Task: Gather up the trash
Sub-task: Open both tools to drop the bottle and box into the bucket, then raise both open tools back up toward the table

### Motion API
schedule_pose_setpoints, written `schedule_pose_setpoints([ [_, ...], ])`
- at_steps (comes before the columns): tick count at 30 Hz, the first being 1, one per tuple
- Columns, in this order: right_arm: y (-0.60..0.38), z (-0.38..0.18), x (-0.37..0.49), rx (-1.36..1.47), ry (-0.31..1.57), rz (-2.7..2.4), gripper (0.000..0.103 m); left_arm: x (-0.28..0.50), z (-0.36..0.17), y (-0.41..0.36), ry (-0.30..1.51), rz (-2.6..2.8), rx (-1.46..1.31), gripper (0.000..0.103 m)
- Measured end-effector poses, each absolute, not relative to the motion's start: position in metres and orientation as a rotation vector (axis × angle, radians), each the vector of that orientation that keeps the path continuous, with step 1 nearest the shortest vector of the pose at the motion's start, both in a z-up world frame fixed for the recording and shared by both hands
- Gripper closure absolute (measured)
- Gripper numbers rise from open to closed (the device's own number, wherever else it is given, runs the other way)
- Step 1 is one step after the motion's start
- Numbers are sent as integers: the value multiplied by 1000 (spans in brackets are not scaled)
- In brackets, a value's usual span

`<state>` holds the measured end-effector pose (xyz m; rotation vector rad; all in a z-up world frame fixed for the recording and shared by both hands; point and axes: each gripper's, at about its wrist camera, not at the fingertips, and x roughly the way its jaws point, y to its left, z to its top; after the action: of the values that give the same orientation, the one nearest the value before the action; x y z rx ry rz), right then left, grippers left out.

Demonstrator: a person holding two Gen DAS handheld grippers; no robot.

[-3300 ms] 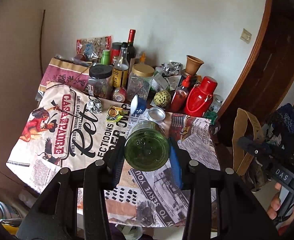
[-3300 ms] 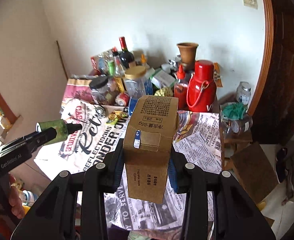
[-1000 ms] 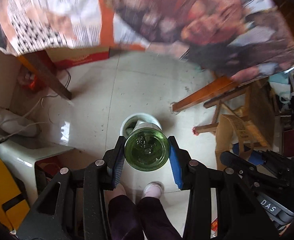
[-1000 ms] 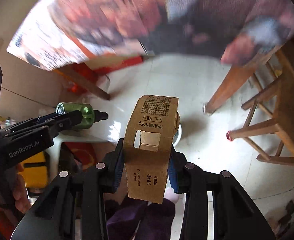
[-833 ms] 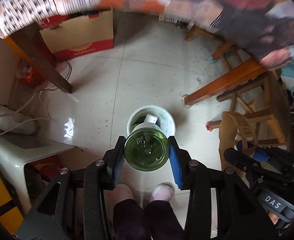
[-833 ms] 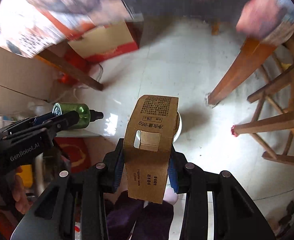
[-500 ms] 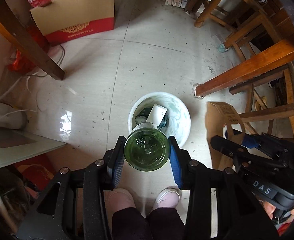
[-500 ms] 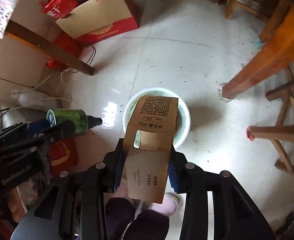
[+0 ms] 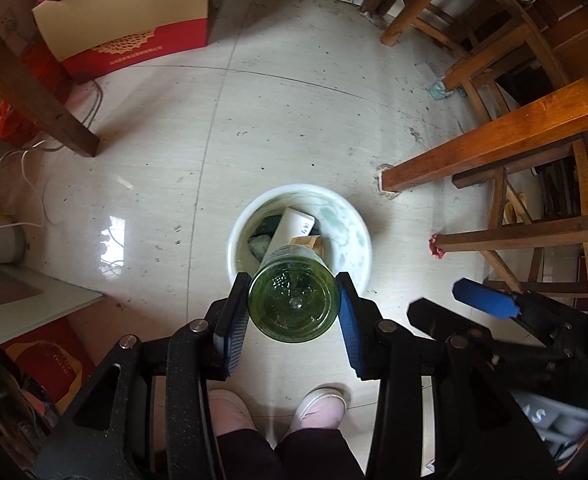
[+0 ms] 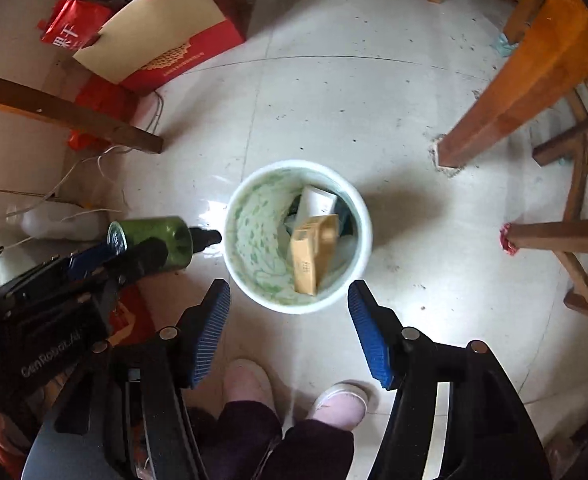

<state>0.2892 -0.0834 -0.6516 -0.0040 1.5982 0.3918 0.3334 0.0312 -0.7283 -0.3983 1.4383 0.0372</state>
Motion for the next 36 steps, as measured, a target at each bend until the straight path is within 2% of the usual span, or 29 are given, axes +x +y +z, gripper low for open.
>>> schedule_pose_setpoints([
  [6,-90,-627,293,0,1579,359,45,338,-729,23,1524,42,-363,62],
  [8,-91,-614,295,17,1573,363,46,336,-721,23,1531,24,-370,59],
  [10,-91,-603,295,26,1566,363,46,335,-707,22,1525,14,-377,47],
  [11,-91,-596,295,29,1561,364,46,334,-699,21,1516,10,-376,46],
  [16,-90,-553,294,31,1534,363,46,336,-651,18,1501,11,-329,46],
  [23,-91,-474,293,25,1478,366,46,329,-553,28,1438,30,-289,45],
  [36,-78,-272,270,1,1253,393,46,297,-328,48,1209,47,-297,46],
])
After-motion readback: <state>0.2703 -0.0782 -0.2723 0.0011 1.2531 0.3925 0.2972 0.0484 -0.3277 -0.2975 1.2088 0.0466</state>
